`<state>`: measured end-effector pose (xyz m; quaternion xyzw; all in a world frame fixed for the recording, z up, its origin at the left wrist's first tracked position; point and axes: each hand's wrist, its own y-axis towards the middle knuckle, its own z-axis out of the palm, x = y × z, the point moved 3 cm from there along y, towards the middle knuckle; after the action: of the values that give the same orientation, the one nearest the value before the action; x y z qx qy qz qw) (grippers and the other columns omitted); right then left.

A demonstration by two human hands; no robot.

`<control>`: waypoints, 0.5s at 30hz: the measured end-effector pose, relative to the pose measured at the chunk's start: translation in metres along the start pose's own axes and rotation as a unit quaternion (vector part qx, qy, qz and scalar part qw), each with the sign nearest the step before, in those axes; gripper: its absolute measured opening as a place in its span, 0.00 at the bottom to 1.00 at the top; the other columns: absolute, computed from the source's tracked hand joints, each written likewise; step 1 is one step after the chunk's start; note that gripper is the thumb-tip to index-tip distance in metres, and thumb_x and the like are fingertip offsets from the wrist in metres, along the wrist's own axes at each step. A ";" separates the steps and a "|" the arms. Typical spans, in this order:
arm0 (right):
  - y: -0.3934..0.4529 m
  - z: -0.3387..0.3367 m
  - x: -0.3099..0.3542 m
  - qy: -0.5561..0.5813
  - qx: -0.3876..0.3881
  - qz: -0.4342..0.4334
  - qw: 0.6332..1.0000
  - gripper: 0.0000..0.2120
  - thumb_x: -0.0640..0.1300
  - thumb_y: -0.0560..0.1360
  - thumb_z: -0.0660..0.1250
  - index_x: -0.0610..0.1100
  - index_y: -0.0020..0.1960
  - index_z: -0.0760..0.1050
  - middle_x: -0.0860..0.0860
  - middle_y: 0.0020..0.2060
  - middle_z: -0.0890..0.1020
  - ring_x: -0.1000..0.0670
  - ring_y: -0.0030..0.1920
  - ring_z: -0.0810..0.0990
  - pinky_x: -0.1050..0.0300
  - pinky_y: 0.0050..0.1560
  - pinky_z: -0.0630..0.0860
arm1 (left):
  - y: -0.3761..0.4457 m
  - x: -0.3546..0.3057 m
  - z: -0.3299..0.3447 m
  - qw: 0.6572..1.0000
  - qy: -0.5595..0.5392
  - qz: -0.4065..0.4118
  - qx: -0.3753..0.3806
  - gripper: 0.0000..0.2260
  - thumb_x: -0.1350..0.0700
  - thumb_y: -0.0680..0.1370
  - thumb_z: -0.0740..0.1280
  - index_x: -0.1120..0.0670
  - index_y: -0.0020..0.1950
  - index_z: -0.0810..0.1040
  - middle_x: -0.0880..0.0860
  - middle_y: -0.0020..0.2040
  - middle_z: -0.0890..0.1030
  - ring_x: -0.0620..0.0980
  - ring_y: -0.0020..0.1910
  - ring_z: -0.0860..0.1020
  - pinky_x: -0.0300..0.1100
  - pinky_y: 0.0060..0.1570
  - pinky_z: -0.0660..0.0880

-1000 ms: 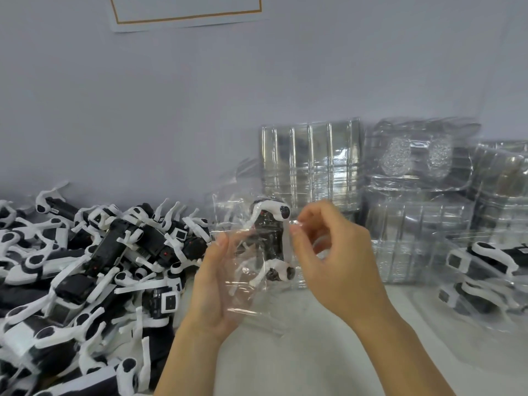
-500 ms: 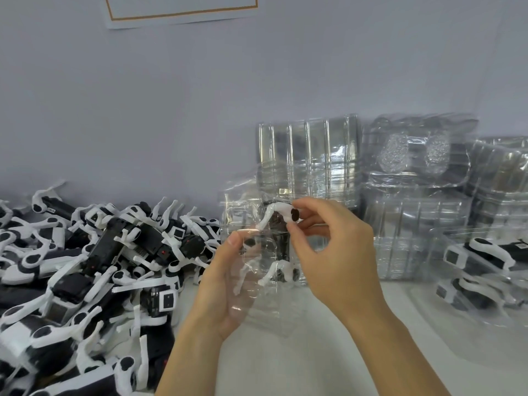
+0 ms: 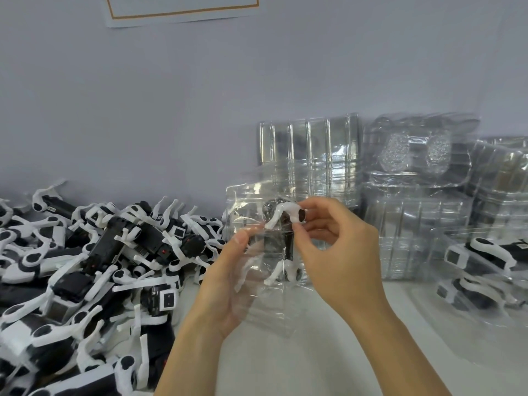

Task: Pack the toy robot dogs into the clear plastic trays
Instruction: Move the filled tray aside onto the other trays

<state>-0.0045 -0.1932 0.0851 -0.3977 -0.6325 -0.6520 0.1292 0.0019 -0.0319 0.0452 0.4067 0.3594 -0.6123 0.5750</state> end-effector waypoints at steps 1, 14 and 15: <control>0.000 0.000 0.000 0.002 0.001 0.004 1.000 0.11 0.37 0.74 0.74 0.49 0.53 0.81 0.57 0.40 0.82 0.55 0.43 0.84 0.68 0.43 0.79 | 0.000 0.000 0.000 1.000 0.009 0.005 0.002 0.18 0.38 0.63 0.74 0.45 0.48 0.87 0.50 0.49 0.85 0.50 0.40 0.80 0.48 0.42 0.78; 0.018 -0.066 -0.025 0.172 0.051 0.330 0.927 0.10 0.48 0.83 0.63 0.48 0.55 0.83 0.51 0.47 0.87 0.52 0.44 0.87 0.56 0.43 0.81 | -0.009 -0.035 0.034 0.876 0.439 0.185 0.069 0.28 0.32 0.60 0.74 0.33 0.59 0.75 0.31 0.60 0.77 0.30 0.61 0.73 0.34 0.60 0.69; 0.019 -0.074 -0.028 0.168 0.050 0.362 0.915 0.14 0.52 0.83 0.60 0.46 0.57 0.82 0.49 0.48 0.87 0.49 0.45 0.87 0.51 0.45 0.80 | -0.011 -0.036 0.038 0.859 0.470 0.193 0.065 0.29 0.30 0.60 0.72 0.32 0.59 0.74 0.29 0.60 0.74 0.27 0.61 0.70 0.30 0.59 0.66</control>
<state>0.0002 -0.2739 0.0885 -0.4771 -0.4457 -0.5854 0.4807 -0.0124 -0.0507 0.0933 0.7434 0.4606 -0.2471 0.4173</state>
